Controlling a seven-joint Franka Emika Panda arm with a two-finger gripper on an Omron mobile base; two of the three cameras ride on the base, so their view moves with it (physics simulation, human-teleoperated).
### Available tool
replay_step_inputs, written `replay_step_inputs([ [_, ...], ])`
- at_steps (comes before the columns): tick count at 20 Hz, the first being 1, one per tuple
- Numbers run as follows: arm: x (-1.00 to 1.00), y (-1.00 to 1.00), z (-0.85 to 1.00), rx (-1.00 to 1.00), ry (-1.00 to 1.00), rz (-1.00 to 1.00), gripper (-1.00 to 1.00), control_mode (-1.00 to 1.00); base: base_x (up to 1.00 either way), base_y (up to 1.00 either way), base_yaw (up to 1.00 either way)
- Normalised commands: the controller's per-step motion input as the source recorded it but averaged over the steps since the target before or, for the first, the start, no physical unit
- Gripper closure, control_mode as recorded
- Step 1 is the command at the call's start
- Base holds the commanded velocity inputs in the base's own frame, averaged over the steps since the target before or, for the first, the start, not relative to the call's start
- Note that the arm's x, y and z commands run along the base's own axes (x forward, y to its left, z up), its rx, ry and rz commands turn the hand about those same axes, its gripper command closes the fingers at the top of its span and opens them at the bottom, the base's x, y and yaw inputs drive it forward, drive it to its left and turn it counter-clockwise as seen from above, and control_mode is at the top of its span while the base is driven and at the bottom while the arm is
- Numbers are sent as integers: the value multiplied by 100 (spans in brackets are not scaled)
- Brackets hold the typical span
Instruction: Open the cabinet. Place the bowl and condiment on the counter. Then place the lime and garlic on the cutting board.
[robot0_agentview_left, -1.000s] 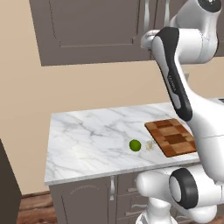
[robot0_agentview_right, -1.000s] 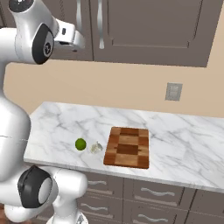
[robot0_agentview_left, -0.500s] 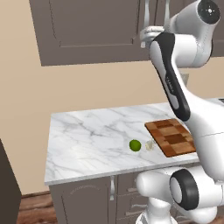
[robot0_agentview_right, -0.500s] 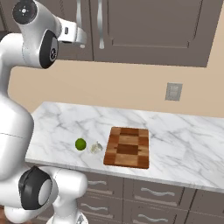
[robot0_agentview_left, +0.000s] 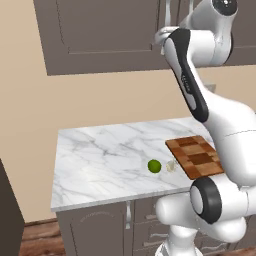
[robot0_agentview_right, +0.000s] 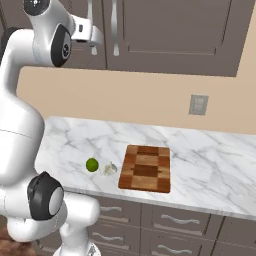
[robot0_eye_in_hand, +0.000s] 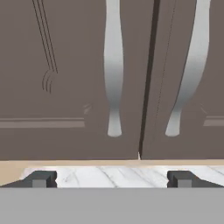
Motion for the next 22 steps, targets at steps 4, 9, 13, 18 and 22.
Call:
replay_step_inputs([
  [4,15,-3,0,0,-2,0,-100,-100,0,0,0],
  [9,9,-1,-2,3,-9,0,-100,-100,0,0,0],
  [13,8,0,-15,0,-9,0,-100,-100,0,0,0],
  [18,28,0,-11,0,-4,0,-100,-100,0,0,0],
  [22,46,0,0,0,0,0,-100,-100,0,0,0],
])
